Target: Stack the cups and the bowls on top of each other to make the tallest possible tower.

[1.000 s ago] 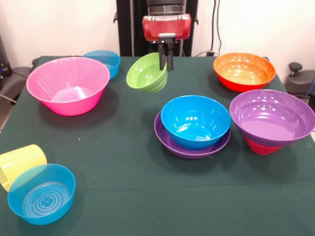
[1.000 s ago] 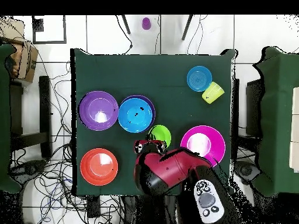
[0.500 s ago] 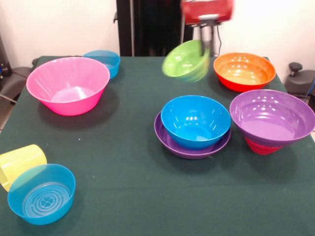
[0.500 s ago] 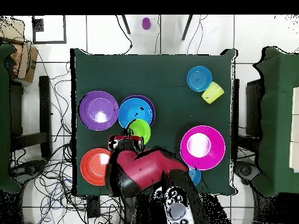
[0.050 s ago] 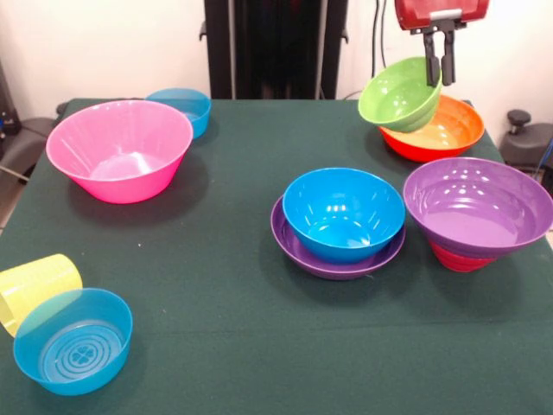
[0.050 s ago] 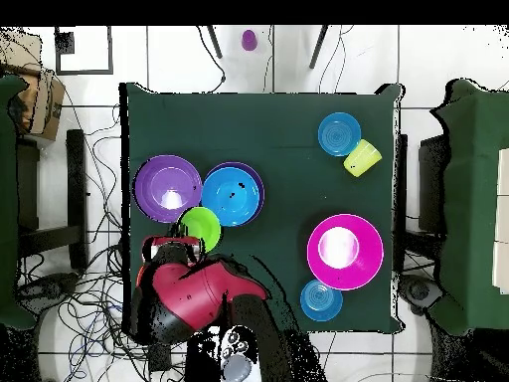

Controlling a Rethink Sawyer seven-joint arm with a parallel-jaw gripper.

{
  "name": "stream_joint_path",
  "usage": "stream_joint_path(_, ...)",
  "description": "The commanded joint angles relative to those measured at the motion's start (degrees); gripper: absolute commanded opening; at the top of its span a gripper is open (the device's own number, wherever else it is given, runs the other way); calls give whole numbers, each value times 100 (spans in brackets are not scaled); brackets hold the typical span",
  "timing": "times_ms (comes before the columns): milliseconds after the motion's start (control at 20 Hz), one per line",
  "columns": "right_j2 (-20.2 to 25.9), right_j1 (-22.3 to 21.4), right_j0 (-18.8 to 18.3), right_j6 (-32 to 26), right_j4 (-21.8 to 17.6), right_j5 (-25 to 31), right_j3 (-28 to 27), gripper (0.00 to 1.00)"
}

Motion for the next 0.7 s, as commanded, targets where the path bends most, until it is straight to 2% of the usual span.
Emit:
stream_joint_path(50,-340,441,184,676,388,49,-395,0)
stream_joint_path(300,-560,539,380,727,630,-83,-484,0)
stream_joint_path(550,-647,505,515,758,979,14,-636,0)
stream_joint_path(700,-848,495,848,880,1347,162,-860,0)
